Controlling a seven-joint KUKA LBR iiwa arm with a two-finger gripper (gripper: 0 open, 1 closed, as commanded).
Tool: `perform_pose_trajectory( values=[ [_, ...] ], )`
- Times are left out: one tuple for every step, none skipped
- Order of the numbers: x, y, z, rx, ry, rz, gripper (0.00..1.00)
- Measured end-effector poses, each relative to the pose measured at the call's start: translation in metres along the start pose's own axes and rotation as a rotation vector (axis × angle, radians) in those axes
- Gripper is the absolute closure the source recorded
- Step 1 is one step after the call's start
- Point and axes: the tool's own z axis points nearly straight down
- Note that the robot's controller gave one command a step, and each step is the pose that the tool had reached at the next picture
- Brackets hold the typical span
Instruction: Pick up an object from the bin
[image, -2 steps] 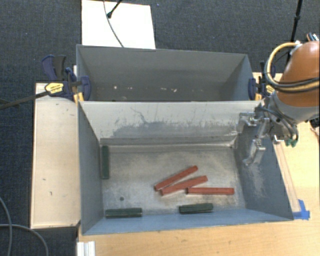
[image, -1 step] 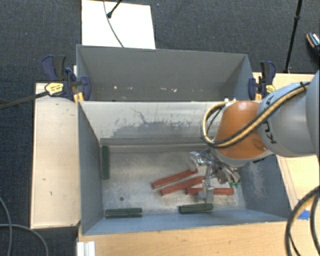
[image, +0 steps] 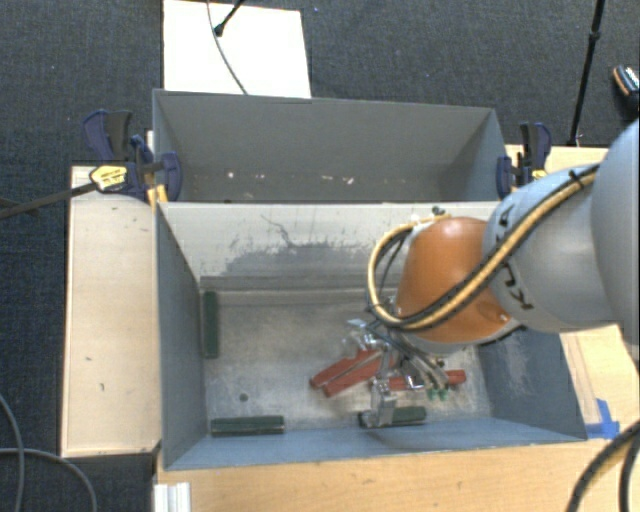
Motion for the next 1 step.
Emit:
perform_pose_trajectory(
  values=[
    [-0.0306,-0.0286,-0.0067,0.005,-0.005,0.007,0.0]
  ],
)
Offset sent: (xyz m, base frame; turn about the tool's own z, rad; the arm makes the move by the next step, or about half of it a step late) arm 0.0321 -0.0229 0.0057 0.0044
